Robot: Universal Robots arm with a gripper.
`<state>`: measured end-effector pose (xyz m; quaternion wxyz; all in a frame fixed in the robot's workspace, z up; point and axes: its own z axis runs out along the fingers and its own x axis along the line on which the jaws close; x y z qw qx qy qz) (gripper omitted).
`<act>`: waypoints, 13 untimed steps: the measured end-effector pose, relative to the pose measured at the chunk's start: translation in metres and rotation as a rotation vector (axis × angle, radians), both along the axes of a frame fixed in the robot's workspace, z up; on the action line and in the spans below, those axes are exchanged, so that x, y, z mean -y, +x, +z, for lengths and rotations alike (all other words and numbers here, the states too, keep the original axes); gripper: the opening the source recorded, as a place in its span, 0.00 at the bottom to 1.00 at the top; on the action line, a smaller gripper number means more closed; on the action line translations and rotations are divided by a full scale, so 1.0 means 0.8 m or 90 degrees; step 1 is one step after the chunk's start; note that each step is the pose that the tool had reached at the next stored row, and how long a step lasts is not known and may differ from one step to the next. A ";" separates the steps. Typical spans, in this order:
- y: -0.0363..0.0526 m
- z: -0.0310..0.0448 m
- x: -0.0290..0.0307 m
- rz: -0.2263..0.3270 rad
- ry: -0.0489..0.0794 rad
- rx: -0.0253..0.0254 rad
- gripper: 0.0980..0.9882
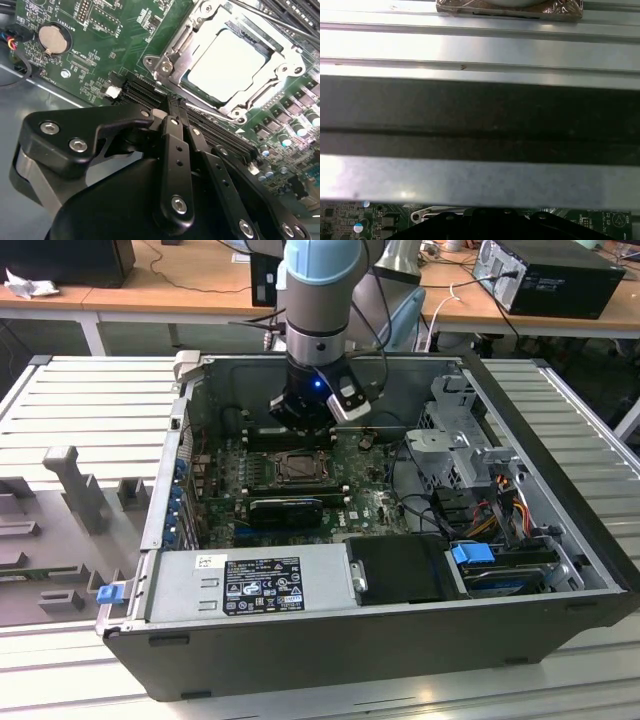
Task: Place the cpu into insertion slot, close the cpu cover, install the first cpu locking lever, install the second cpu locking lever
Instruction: 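Install the first cpu locking lever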
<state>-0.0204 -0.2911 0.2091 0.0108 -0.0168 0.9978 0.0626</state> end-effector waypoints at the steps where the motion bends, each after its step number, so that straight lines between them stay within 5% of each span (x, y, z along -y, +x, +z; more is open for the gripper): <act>1: 0.001 -0.0007 0.0000 0.000 0.000 0.0000 0.01; 13: 0.002 -0.0072 0.0001 0.001 -0.006 -0.0003 0.01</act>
